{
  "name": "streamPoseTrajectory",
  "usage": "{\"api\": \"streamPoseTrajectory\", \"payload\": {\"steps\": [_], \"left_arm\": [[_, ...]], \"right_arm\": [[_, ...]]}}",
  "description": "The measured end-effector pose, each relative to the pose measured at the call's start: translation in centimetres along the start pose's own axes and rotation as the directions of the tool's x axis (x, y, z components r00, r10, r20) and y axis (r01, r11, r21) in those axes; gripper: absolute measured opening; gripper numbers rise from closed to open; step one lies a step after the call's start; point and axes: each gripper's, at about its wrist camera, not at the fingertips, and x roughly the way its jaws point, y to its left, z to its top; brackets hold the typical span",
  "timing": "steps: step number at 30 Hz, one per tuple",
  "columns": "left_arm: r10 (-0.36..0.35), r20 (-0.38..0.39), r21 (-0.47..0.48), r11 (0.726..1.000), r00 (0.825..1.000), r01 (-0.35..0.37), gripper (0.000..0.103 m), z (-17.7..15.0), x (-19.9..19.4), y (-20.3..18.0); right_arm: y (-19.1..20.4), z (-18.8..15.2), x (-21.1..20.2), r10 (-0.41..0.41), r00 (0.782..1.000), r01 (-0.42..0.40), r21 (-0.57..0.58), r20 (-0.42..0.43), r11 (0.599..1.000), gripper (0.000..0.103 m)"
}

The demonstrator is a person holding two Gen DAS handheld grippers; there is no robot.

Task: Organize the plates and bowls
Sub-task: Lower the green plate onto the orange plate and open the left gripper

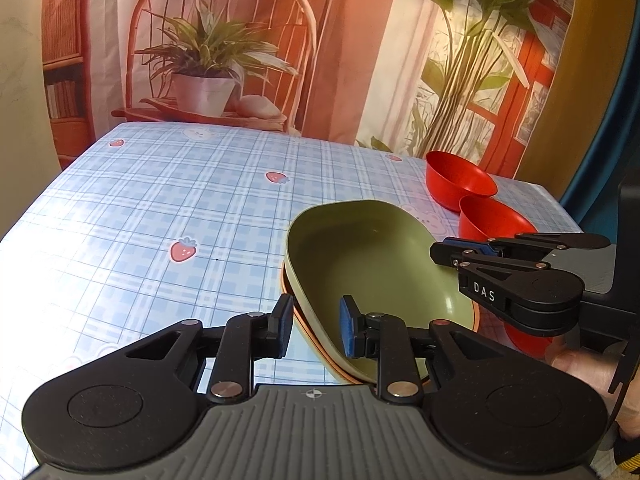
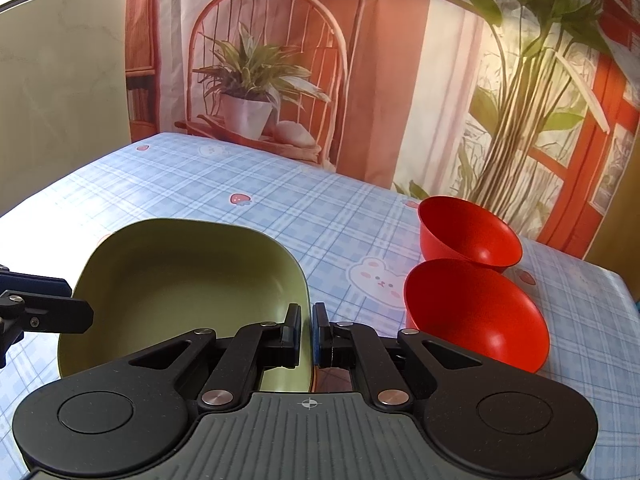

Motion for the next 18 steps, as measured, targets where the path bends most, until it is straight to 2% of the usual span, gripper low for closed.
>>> {"api": "streamPoseTrajectory", "payload": {"steps": [2,3,6,13,18], "left_arm": [[0.006,0.006,-0.005,1.0,1.0,-0.006,0.037,0.0,-0.3,0.0],[0.009,0.01,-0.005,1.0,1.0,-0.009,0.041,0.1,-0.4,-0.1],[0.022,0.02,0.0,1.0,1.0,-0.022,0.045,0.3,-0.9,-0.3],[0.043,0.044,0.015,0.999,0.998,-0.043,0.06,0.7,-2.2,-1.0],[0.059,0.063,0.029,0.998,0.996,-0.061,0.07,0.7,-3.2,-1.6]], "right_arm": [[0.0,0.0,-0.3,0.0,1.0,0.0,0.006,0.005,1.0,0.008],[0.0,0.0,-0.5,0.002,1.0,-0.002,0.009,0.006,1.0,0.013],[-0.2,-0.1,-1.1,0.003,1.0,-0.004,0.025,0.016,1.0,0.018],[-1.5,0.1,-2.9,0.009,0.999,-0.012,0.073,0.037,0.997,0.044],[-2.4,-0.3,-4.1,0.012,0.998,-0.018,0.109,0.059,0.994,0.058]]}}
